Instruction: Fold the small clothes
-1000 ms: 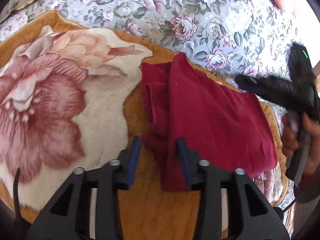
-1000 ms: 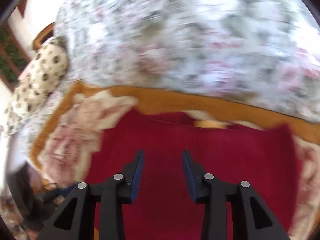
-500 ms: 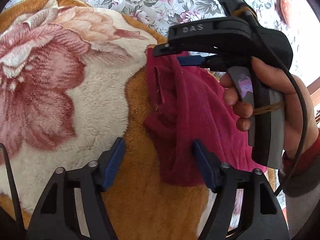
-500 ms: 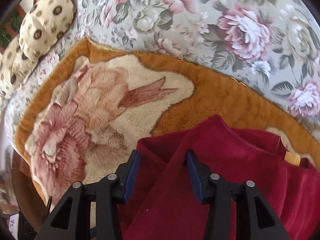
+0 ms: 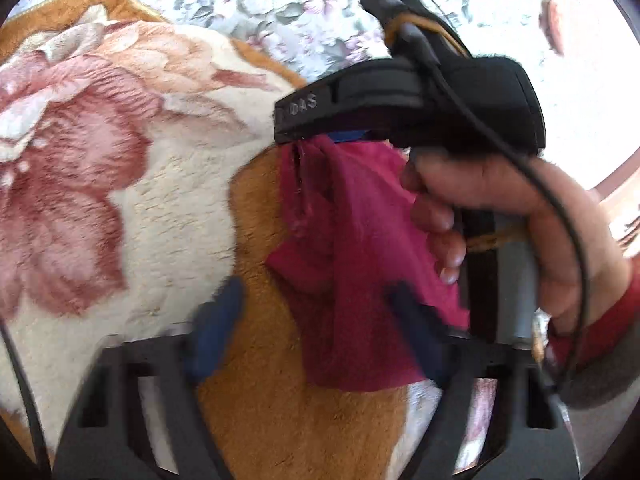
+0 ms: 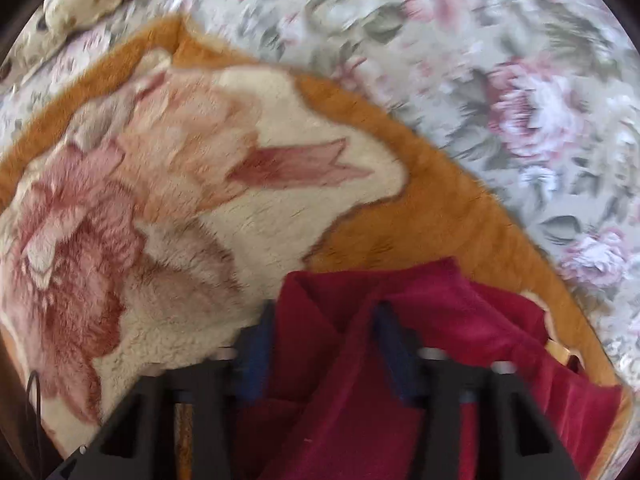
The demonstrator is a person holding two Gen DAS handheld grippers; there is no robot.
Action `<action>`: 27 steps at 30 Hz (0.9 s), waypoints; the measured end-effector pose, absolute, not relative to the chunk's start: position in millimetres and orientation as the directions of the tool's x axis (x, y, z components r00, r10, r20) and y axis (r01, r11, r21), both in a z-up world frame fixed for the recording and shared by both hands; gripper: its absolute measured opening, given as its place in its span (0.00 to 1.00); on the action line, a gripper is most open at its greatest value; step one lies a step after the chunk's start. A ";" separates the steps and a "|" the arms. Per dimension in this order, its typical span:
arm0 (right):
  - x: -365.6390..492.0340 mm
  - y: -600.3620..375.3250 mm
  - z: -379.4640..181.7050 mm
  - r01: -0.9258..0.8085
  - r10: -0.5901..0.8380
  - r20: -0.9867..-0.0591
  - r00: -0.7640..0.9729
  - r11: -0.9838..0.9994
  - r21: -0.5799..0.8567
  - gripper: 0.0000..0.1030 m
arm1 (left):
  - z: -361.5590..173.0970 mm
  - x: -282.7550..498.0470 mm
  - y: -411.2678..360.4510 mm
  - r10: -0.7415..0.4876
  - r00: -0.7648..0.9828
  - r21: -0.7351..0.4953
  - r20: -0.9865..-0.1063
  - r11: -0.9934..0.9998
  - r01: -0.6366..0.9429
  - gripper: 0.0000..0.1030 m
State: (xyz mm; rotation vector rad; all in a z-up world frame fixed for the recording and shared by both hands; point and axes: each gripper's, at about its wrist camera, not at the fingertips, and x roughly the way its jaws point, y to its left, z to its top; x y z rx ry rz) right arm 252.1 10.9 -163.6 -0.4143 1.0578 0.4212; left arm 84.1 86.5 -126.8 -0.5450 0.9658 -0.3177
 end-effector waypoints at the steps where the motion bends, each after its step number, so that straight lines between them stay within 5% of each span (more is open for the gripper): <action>1: 250.9 4.3 -161.9 -0.518 0.160 -0.889 0.429 0.850 -0.097 0.25 | -130.2 87.1 84.6 -0.524 0.511 -0.597 -0.681 0.802 0.027 0.38; 8: 236.5 -58.4 -115.0 -0.479 0.377 -0.795 0.476 0.869 0.125 0.14 | -106.3 79.0 66.9 -0.519 0.538 -0.559 -0.665 0.823 0.103 0.17; 17: 201.3 -154.4 -36.8 -0.426 0.451 -0.657 0.604 0.880 0.212 0.13 | -30.4 69.1 1.2 -0.602 0.546 -0.511 -0.582 0.794 0.331 0.15; 27: 174.5 -309.2 -21.8 -0.248 0.371 -0.598 0.710 0.927 0.281 0.11 | -13.3 77.0 -130.8 -0.668 0.409 -0.400 -0.622 0.719 0.568 0.15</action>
